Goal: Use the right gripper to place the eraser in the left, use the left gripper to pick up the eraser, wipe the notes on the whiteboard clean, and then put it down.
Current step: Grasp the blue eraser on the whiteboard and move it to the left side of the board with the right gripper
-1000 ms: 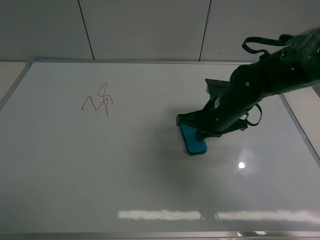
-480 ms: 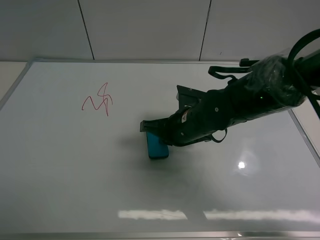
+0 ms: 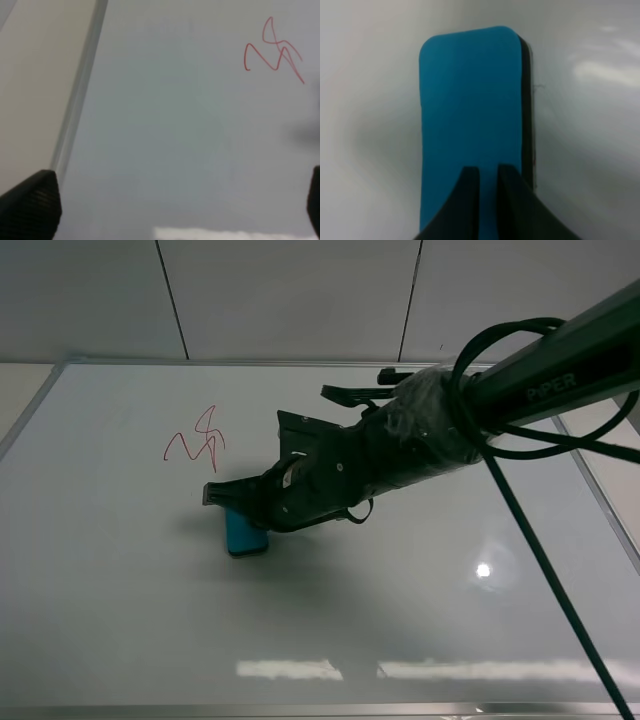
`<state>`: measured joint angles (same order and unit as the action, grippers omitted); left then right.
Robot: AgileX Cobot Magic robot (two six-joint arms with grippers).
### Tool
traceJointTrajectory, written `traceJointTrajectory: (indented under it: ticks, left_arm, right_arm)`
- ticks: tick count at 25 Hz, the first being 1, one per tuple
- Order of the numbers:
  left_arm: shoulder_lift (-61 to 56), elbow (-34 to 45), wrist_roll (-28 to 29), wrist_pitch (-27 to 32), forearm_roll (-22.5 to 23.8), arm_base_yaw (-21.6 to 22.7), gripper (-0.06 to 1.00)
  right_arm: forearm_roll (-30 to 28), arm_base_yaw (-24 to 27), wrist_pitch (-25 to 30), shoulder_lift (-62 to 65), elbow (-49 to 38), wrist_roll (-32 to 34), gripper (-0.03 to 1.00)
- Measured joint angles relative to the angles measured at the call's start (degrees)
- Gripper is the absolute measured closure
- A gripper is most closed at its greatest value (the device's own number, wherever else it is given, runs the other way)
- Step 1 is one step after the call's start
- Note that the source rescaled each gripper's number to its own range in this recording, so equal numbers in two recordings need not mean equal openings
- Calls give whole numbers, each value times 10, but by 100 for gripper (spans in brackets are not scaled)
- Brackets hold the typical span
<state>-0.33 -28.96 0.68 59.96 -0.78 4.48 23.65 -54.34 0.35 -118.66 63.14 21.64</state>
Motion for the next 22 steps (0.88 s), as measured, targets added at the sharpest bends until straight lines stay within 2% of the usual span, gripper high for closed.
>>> traceJointTrajectory:
  ticks: [4,11,18,22]
  left_arm:
    - [0,0,0,0,0,0,-6]
    - [0,0,0,0,0,0,-6]
    - [0,0,0,0,0,0,-6]
    - [0,0,0,0,0,0,-6]
  right_arm:
    - [31,-36,13,-36,63,0,89]
    - [170,-76,18,-96,159,-16,88]
    - [220,-81,40,-167,286,-32,87]
    - [243,-81,47,-189,325,-32,87]
